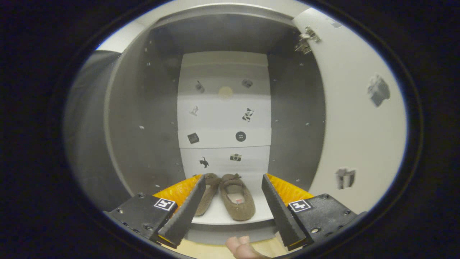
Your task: Open the shoe cabinet door, grab the shoes and put them into the shoe cabinet, then close the shoe cabinet door.
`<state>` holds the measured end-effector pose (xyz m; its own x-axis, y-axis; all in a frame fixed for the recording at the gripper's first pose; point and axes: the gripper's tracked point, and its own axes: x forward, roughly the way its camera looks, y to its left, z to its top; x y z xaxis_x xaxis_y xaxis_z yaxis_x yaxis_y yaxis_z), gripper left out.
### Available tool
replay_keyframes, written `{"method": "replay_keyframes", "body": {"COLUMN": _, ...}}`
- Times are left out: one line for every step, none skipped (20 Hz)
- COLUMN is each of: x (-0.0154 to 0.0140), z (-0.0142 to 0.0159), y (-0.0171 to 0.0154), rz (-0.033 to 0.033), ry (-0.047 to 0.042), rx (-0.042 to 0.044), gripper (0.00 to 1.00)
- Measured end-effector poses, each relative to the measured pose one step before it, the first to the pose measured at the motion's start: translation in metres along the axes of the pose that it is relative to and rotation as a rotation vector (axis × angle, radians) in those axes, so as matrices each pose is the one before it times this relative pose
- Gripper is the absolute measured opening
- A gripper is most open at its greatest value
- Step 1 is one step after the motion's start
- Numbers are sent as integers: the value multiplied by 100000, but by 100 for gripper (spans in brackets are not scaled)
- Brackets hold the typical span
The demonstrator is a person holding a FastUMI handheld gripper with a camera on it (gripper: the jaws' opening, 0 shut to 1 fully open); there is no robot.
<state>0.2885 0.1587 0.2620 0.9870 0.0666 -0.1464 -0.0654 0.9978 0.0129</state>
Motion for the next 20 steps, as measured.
{"method": "replay_keyframes", "body": {"x": -1616, "z": 812, "y": 276, "rz": 1646, "ry": -966, "rx": 576, "gripper": 100}}
{"method": "replay_keyframes", "body": {"x": -1648, "z": 484, "y": 157, "rz": 1704, "ry": 140, "rx": -1200, "gripper": 100}}
{"method": "replay_keyframes", "body": {"x": -2210, "z": 633, "y": -251, "rz": 520, "ry": 86, "rx": -1543, "gripper": 100}}
{"method": "replay_keyframes", "body": {"x": -2568, "z": 1062, "y": 239, "rz": 2398, "ry": -1187, "rx": -554, "gripper": 100}}
{"method": "replay_keyframes", "body": {"x": -2327, "z": 1006, "y": 93, "rz": 2063, "ry": -1046, "rx": -649, "gripper": 100}}
{"method": "replay_keyframes", "body": {"x": -2472, "z": 1090, "y": -184, "rz": 669, "ry": -1850, "rx": -943, "gripper": 100}}
{"method": "replay_keyframes", "body": {"x": -2317, "z": 1064, "y": -590, "rz": -932, "ry": -2151, "rx": 237, "gripper": 100}}
{"method": "replay_keyframes", "body": {"x": -2252, "z": 944, "y": -614, "rz": -937, "ry": -1189, "rx": -658, "gripper": 100}}
{"method": "replay_keyframes", "body": {"x": -2200, "z": 1023, "y": -533, "rz": -180, "ry": -2111, "rx": -819, "gripper": 100}}
{"method": "replay_keyframes", "body": {"x": -1618, "z": 933, "y": -809, "rz": -84, "ry": -1970, "rx": -756, "gripper": 100}}
{"method": "replay_keyframes", "body": {"x": -1878, "z": 942, "y": -926, "rz": -978, "ry": -1414, "rx": -539, "gripper": 100}}
{"method": "replay_keyframes", "body": {"x": -1809, "z": 759, "y": -576, "rz": 403, "ry": -838, "rx": -617, "gripper": 100}}
{"method": "replay_keyframes", "body": {"x": -1697, "z": 638, "y": -554, "rz": 1047, "ry": -1327, "rx": -565, "gripper": 100}}
{"method": "replay_keyframes", "body": {"x": -1426, "z": 582, "y": -673, "rz": 261, "ry": -732, "rx": -253, "gripper": 100}}
{"method": "replay_keyframes", "body": {"x": -1624, "z": 373, "y": -732, "rz": 28, "ry": -130, "rx": 277, "gripper": 100}}
{"method": "replay_keyframes", "body": {"x": -1511, "z": 316, "y": -841, "rz": 420, "ry": 40, "rx": 976, "gripper": 100}}
{"method": "replay_keyframes", "body": {"x": -1484, "z": 92, "y": -976, "rz": -274, "ry": 591, "rx": 1177, "gripper": 100}}
{"method": "replay_keyframes", "body": {"x": -1489, "z": -245, "y": -1306, "rz": -438, "ry": 995, "rx": 673, "gripper": 100}}
{"method": "replay_keyframes", "body": {"x": -1257, "z": -21, "y": -1382, "rz": 606, "ry": 48, "rx": 861, "gripper": 100}}
{"method": "replay_keyframes", "body": {"x": -935, "z": -16, "y": -1517, "rz": 108, "ry": -105, "rx": 760, "gripper": 100}}
